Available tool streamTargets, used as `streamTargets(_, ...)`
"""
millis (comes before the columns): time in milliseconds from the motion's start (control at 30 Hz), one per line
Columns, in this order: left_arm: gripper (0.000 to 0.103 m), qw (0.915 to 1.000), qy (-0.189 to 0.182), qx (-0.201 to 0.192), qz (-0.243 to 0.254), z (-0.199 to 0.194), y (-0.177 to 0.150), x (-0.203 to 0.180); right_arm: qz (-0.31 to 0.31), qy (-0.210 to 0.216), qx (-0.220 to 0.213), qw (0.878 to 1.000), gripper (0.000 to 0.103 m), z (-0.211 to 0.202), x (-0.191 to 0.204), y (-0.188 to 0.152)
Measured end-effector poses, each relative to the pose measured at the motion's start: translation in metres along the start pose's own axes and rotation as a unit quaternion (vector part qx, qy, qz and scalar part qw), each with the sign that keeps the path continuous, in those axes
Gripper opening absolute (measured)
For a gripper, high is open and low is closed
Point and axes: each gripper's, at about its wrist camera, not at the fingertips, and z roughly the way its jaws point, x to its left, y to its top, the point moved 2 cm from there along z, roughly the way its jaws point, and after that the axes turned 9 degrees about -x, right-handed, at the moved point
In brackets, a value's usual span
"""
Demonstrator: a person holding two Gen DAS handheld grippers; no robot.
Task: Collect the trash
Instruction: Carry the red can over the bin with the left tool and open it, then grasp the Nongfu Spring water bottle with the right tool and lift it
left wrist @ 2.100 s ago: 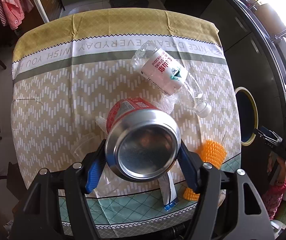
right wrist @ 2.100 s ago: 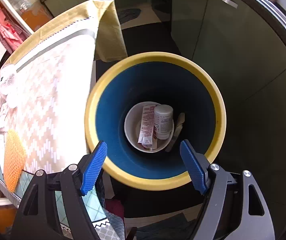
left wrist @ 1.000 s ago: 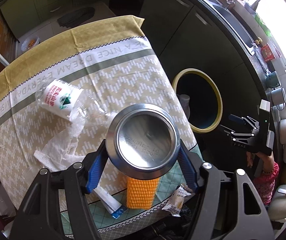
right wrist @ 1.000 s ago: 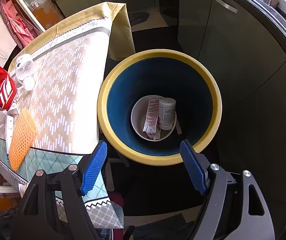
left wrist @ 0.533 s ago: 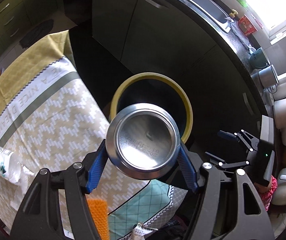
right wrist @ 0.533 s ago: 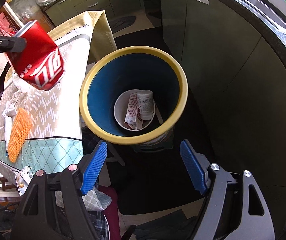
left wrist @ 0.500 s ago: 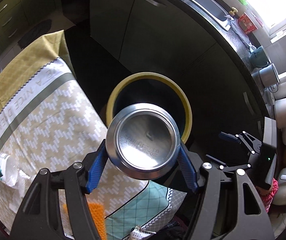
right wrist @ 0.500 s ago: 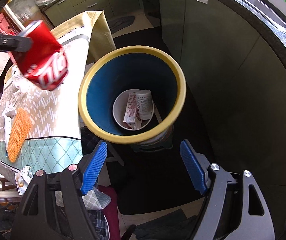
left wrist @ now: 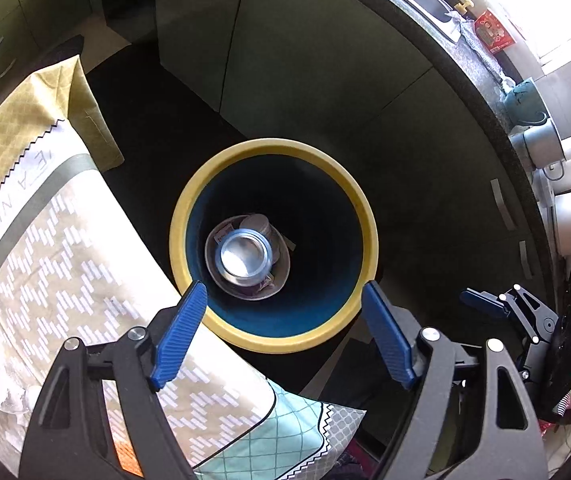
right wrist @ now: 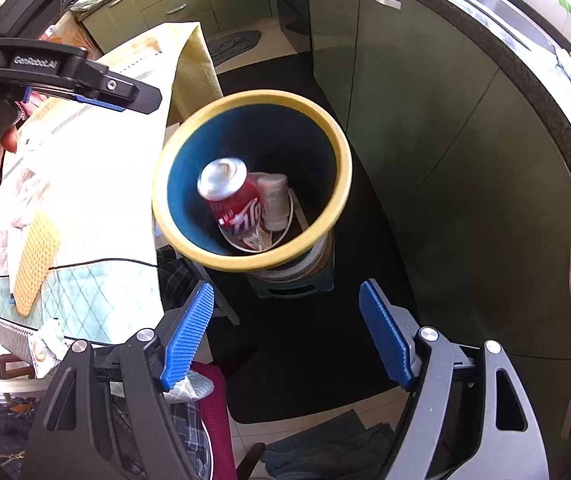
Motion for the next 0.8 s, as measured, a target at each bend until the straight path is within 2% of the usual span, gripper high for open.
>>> streamTargets(67,0.076,0.9999,-0.008,-0.011,0.001,-0.023,-0.005,0.008,-0.008,0.006,-0.002,1.0,0.075,-0.002,0.012,0.003)
streamTargets(200,0.076,0.9985,-0.01,-0.05,-0.019,-0.094,-0.025,0.041,-0.051,0.032,-0.003,0.998,0.075,0.0,0.052,0.018)
streamTargets(367,0.081,0.99,0.021,-0.111,-0.084,-0.195,-0.08,0.115,-0.137,0.089,0.003,0.987,0.075,0.025,0.142,0.053)
streamTargets(467,0.082,0.9809,0.045,-0.139,-0.128,-0.242,-0.125,0.165,-0.185,0.131,0.0,0.974,0.075,0.044,0.206,0.077)
streamTargets(567,0.082,0.9709,0.072,-0.152,-0.17,-0.273,-0.171,0.213,-0.239,0.172,-0.004,0.956,0.075,0.06,0.272,0.099)
streamTargets(633,0.082,0.9649,0.083,-0.156,-0.195,-0.284,-0.2,0.239,-0.274,0.19,-0.008,0.943,0.082,0.07,0.314,0.115)
streamTargets(700,0.082,0.9617,0.08,-0.153,-0.213,-0.289,-0.223,0.259,-0.308,0.198,0.002,0.931,0.087,0.085,0.352,0.13)
streamTargets(800,0.082,0.9587,0.086,-0.154,-0.223,-0.294,-0.249,0.273,-0.336,0.198,0.048,0.92,0.088,0.114,0.394,0.147)
